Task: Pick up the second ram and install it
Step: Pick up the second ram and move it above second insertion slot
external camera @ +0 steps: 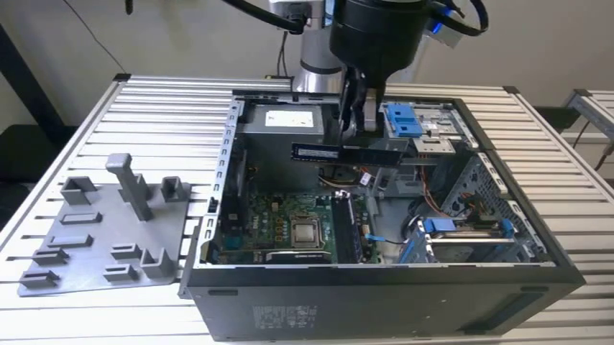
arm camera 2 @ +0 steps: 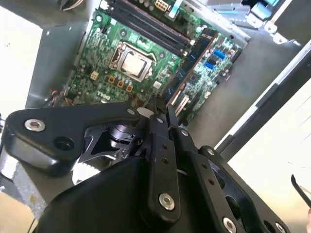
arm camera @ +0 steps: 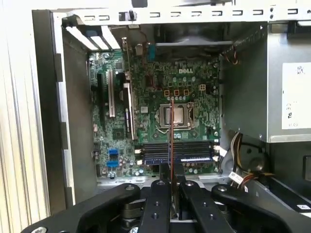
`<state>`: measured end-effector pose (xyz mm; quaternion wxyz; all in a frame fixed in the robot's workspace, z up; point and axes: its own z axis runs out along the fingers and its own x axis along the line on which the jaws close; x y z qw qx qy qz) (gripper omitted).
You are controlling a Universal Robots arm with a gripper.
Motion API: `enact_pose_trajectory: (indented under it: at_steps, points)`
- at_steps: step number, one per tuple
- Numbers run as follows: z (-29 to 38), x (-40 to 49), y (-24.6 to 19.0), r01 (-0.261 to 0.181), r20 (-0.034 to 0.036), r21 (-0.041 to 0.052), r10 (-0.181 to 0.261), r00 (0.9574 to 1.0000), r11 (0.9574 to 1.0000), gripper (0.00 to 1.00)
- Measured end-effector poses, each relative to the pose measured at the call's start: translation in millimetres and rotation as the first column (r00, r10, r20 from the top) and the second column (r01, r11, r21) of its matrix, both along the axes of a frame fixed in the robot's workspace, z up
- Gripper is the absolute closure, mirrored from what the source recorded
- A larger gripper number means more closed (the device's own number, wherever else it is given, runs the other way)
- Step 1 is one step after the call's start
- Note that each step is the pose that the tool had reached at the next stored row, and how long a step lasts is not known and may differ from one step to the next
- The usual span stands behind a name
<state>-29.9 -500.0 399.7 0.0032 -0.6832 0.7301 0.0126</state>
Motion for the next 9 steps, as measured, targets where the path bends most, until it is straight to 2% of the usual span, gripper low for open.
enact_pose_trajectory:
  at_steps: [9]
  points:
    - [0.0, 27.2, 0.0, 0.0, -0.0008, 0.0, 0.0, 1.0, 1.0, 0.86]
